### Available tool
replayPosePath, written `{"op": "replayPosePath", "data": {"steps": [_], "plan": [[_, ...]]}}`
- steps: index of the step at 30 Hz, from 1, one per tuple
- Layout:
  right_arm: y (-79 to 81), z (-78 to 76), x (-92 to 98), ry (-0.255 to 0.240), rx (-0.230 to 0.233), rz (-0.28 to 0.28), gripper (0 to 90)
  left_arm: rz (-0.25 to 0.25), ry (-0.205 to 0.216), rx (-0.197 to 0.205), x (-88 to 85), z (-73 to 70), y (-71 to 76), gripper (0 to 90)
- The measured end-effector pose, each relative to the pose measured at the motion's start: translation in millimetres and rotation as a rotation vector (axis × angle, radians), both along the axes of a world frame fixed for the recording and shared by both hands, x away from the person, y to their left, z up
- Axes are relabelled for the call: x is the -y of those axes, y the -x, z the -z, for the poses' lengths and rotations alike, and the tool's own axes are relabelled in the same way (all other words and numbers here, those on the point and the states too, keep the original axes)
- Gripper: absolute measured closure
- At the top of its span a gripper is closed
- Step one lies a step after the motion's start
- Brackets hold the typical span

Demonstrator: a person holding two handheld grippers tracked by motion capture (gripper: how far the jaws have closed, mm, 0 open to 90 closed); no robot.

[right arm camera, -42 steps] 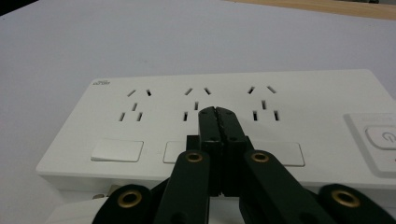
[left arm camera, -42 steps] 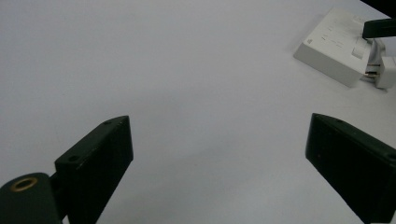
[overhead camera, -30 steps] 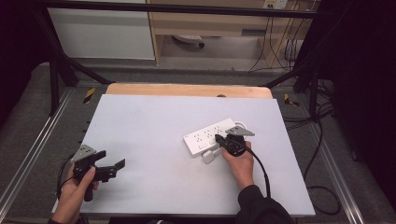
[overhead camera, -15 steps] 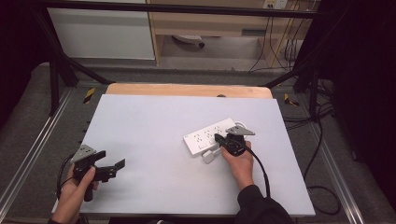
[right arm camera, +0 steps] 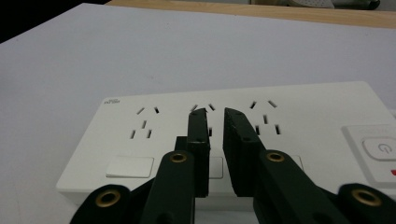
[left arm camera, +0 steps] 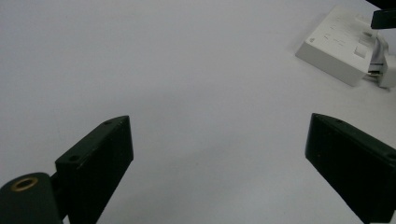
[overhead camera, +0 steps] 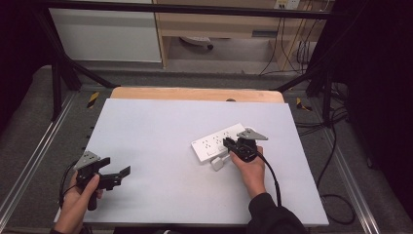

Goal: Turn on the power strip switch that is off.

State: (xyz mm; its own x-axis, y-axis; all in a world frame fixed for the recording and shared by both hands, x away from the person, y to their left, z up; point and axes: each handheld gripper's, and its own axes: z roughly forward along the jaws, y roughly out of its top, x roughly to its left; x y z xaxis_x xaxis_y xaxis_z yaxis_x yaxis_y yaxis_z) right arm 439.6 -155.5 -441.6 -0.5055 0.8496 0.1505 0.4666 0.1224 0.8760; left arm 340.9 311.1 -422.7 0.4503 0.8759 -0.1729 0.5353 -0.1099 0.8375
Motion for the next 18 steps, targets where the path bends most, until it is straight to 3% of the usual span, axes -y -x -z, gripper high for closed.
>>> {"op": "replayPosePath", "data": {"steps": [12,18], "plan": [[-1.9,-6.7,3.4,-0.014,-0.022,0.014,53.8,-0.004,-0.005,-0.003,-0.1,0.1,-0.3,8.0],[-4.4,-9.6,1.2,-0.006,-0.042,0.037,33.0,-0.004,-0.007,-0.004,0.1,0.2,-0.4,8.0]]}}
